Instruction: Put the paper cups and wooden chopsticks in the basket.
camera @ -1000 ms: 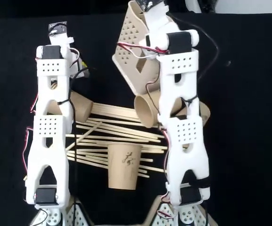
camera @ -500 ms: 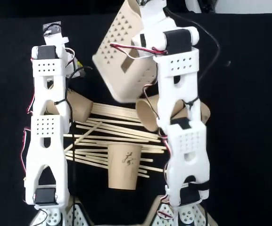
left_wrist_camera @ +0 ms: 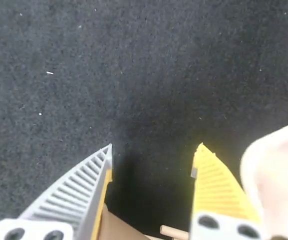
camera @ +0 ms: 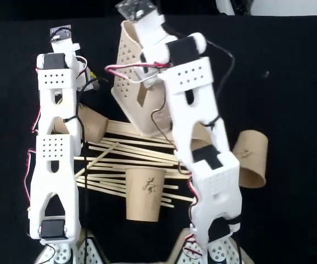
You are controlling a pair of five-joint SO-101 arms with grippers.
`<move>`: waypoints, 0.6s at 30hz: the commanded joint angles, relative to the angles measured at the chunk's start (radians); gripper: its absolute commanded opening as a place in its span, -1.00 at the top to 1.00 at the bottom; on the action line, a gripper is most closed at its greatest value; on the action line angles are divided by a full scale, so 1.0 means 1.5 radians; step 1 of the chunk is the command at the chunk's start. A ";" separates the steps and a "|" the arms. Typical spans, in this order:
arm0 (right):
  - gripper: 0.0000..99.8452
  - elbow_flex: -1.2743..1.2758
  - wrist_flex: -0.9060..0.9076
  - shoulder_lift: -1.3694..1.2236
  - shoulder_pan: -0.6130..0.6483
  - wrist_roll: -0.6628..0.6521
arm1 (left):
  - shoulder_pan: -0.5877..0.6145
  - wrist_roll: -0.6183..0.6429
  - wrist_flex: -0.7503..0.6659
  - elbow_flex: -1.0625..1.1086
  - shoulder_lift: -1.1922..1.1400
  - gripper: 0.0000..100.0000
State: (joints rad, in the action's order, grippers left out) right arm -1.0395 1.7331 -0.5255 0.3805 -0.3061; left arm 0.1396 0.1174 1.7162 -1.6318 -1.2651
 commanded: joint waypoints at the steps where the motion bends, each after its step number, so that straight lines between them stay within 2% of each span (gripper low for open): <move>1: 0.98 -0.003 0.021 0.051 0.032 0.005 | 0.023 0.002 -0.001 -0.023 0.070 0.48; 6: 0.98 0.002 0.023 0.069 0.073 0.004 | 0.067 0.002 0.006 -0.021 0.127 0.48; 12: 0.95 0.138 0.012 0.145 0.104 -0.011 | 0.079 -0.003 0.029 -0.021 0.164 0.47; 18: 0.55 0.192 -0.006 0.197 0.096 -0.025 | 0.073 -0.030 0.029 -0.022 0.167 0.47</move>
State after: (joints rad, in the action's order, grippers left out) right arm -0.7495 1.7285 -0.3261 0.5217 -0.3307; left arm 0.2501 0.1143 1.7499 -1.6318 -1.0886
